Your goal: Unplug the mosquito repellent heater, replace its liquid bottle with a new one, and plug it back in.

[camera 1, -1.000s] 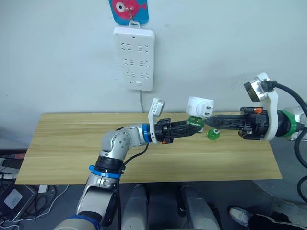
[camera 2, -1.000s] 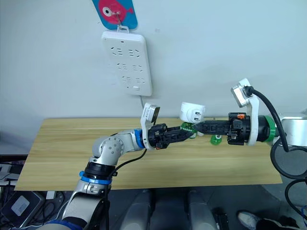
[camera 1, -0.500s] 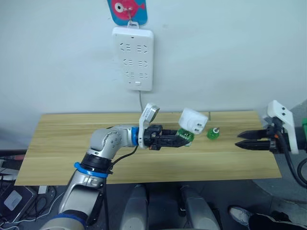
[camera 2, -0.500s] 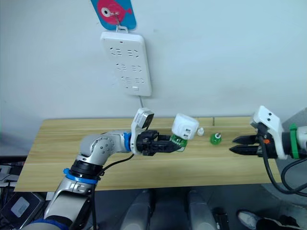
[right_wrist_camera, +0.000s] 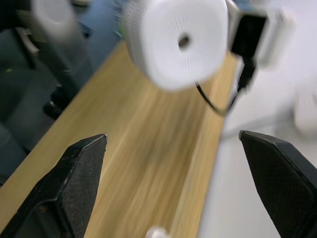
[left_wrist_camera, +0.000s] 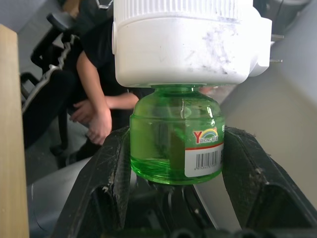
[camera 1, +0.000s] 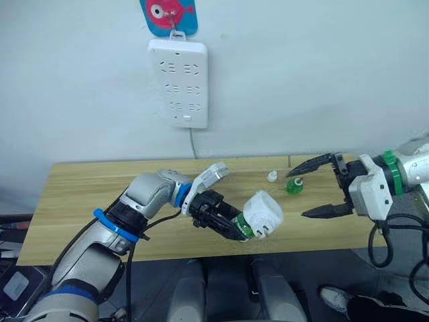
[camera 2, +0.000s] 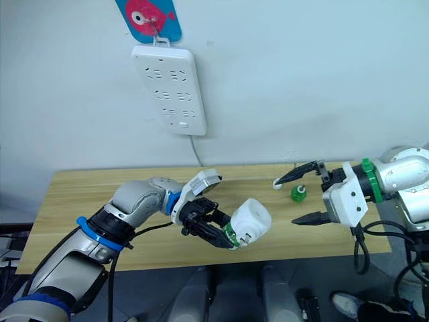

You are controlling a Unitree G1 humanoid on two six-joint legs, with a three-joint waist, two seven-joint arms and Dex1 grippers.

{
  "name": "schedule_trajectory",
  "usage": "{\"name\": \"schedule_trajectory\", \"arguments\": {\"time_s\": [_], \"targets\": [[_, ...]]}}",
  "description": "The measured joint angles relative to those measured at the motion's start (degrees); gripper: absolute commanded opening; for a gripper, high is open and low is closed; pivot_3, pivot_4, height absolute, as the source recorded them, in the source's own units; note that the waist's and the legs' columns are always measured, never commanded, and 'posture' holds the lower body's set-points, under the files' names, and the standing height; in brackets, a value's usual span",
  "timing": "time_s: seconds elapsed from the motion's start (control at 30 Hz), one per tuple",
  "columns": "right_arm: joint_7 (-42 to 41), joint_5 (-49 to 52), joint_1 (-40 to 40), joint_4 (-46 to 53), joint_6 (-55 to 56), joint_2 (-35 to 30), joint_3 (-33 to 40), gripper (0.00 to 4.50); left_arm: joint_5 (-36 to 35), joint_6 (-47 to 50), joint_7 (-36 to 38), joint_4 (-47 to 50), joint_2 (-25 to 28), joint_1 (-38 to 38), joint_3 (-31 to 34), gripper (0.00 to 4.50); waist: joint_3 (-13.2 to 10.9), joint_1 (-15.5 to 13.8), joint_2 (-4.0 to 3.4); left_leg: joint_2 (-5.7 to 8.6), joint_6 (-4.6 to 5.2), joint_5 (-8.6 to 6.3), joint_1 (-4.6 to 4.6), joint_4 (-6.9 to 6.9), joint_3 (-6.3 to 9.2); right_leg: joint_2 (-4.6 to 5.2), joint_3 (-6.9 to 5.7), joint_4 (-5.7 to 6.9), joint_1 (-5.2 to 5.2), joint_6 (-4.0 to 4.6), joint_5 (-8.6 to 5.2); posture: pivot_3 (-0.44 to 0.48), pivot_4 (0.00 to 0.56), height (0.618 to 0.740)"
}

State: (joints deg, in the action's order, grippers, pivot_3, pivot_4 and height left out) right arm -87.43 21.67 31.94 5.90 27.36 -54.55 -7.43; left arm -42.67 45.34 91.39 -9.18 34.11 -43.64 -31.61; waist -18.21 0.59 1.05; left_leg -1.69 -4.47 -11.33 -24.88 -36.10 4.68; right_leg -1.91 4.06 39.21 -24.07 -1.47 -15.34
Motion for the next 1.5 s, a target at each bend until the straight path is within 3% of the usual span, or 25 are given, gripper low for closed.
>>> {"name": "schedule_trajectory", "arguments": {"time_s": [0.8, 1.0, 1.3, 1.43, 1.5], "targets": [[-1.7, 2.5, 8.2, 1.9, 8.6, 6.2, -12.0, 4.46, -4.4, -5.8, 0.4, -6.7, -1.0, -6.9, -8.8, 2.41, 0.0, -0.2, 0.00, 0.03, 0.03, 0.02, 0.07, -0.70, 0.09, -0.02, -0.01, 0.79, 0.01, -0.10, -0.15, 0.083, 0.296, 0.740], [-2.2, 2.4, 9.2, 1.9, 9.6, 6.1, -14.2, 3.00, -4.6, -6.0, 0.5, -7.1, 0.0, -7.5, -9.0, 2.41, 0.0, -0.1, 0.00, 0.02, 0.03, 0.03, 0.07, -0.72, 0.10, -0.03, -0.01, 0.81, 0.01, -0.09, -0.15, 0.083, 0.293, 0.740], [-2.2, 2.5, 8.9, 1.9, 8.7, 5.3, -14.2, 2.99, -4.5, -6.0, 0.3, -7.2, -0.5, -7.7, -9.2, 2.41, 0.0, -0.2, 0.00, 0.04, 0.03, 0.03, 0.06, -0.73, 0.11, -0.02, -0.02, 0.82, 0.01, -0.08, -0.14, 0.088, 0.293, 0.740], [-1.9, 2.5, 8.0, 2.2, 5.2, 4.7, -13.5, 4.33, -4.5, -6.2, 0.4, -7.1, -1.1, -7.8, -9.3, 2.41, 0.0, -0.2, -0.01, 0.04, 0.03, 0.03, 0.06, -0.73, 0.11, -0.02, -0.02, 0.82, 0.01, -0.07, -0.14, 0.088, 0.293, 0.740], [-1.7, 2.1, 7.8, 2.2, 3.2, 4.6, -13.5, 4.49, -4.5, -6.2, 0.4, -7.0, -1.6, -7.8, -9.3, 2.41, 0.0, -0.2, 0.00, 0.04, 0.04, 0.03, 0.05, -0.75, 0.11, -0.02, -0.01, 0.82, 0.01, -0.07, -0.14, 0.088, 0.293, 0.740]]}}
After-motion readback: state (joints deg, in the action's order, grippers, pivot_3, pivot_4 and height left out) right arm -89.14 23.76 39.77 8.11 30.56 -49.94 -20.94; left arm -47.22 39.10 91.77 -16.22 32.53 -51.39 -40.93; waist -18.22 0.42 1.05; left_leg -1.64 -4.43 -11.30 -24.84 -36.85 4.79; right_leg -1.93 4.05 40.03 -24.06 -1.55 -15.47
